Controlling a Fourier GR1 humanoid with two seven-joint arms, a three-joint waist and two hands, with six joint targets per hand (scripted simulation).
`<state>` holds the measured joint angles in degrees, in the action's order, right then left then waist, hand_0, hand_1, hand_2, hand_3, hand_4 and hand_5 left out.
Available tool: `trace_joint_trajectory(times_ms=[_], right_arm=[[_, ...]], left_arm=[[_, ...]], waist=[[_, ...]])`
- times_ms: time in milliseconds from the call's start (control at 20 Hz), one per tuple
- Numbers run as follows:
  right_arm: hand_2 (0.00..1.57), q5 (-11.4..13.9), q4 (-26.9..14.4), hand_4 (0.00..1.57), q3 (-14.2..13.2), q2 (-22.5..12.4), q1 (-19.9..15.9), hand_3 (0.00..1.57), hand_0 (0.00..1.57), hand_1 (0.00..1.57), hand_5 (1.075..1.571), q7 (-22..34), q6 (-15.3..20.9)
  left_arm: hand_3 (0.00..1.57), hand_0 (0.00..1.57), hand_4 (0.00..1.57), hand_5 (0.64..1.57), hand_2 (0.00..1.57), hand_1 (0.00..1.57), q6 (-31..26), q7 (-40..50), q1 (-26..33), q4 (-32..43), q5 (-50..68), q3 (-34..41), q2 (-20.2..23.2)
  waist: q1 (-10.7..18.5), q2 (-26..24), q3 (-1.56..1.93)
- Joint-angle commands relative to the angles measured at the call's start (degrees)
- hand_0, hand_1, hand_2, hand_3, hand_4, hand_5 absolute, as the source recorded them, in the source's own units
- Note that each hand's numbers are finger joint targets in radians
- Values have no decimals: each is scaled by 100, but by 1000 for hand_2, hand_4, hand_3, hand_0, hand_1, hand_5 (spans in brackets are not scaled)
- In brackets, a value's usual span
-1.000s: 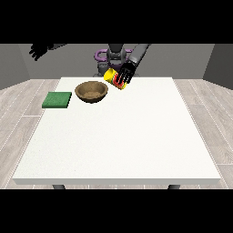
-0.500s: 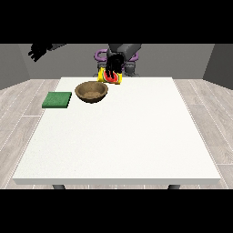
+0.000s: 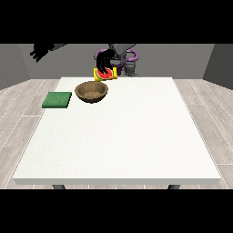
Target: Pick the cup and pour the ball into the bowl, then pick the bowl and place it on the pad
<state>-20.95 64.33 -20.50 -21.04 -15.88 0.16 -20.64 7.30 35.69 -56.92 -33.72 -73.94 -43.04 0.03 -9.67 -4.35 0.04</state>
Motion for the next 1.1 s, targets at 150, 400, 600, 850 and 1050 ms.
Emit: trace_joint_trajectory(times_ms=[150,400,600,850,1050], right_arm=[[0,102,340,726,147,242,-6,143,0,0,1546,110,406],[0,-3,34,737,-180,-162,260,178,0,0,1553,140,213],[0,108,48,762,-156,91,617,114,0,0,1556,-71,377],[0,257,124,785,-62,165,549,0,0,0,1556,-7,612],[0,299,-16,778,-82,490,725,0,0,0,1558,-187,866]], left_arm=[[1547,0,1106,1570,1056,0,-456,-213,273,-334,-296,16,-3],[1563,805,1168,1561,1571,805,582,-777,493,-1291,1053,1318,616],[884,798,1299,1555,1187,798,966,-1399,807,-1908,2518,2613,867],[0,0,1150,1568,0,0,871,-1905,864,-2624,4580,4269,751],[0,0,1058,1570,0,0,7,-2420,882,-2995,6117,5298,1001]], waist=[[162,-29,-5],[696,-344,-20],[961,-421,-44],[1222,-322,-85],[1475,-115,-49]])
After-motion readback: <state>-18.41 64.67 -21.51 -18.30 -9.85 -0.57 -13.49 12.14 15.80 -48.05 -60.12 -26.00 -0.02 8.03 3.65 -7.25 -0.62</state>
